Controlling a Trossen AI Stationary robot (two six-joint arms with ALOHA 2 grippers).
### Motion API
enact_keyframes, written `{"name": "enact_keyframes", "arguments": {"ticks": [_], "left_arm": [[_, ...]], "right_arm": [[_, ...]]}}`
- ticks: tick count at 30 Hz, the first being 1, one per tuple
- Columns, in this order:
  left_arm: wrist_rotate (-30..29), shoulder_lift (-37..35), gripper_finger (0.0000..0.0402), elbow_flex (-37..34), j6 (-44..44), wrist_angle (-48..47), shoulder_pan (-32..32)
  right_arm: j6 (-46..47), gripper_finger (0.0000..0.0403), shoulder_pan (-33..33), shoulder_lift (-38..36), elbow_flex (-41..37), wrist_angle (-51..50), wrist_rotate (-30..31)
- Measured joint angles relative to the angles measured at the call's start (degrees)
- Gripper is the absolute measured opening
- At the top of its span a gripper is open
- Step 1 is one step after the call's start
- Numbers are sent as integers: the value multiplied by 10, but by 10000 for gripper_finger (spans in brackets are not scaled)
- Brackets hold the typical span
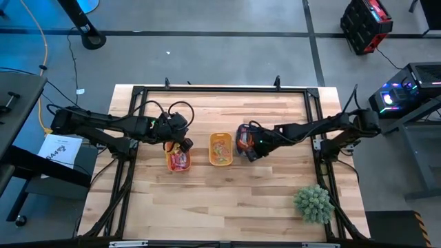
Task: Sort candy
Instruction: Adjust the bins, then return to Home Position
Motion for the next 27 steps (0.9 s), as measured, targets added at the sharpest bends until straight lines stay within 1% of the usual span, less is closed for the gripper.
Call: {"name": "enact_keyframes", "arguments": {"ticks": [5,9,14,18,20,23,25,27], "left_arm": [[0,0,0,0,0,0,0],[1,0,0,0,1,0,0],[1,-12,0,0,25,-1,0],[-11,-45,0,-2,20,13,-6],[-31,-76,0,-26,21,77,-24],[-41,-134,0,-103,27,232,-58],[-24,-173,0,-169,31,341,-74],[12,-209,0,-238,32,443,-77]], "right_arm": [[1,0,26,-2,0,-10,-35],[16,0,38,-15,0,-8,-35],[20,0,35,-49,0,-5,16],[15,0,20,-88,0,4,56],[15,0,14,-110,0,9,64],[9,0,7,-141,0,22,69],[0,0,4,-162,0,42,69],[-6,0,2,-183,0,69,74]]}}
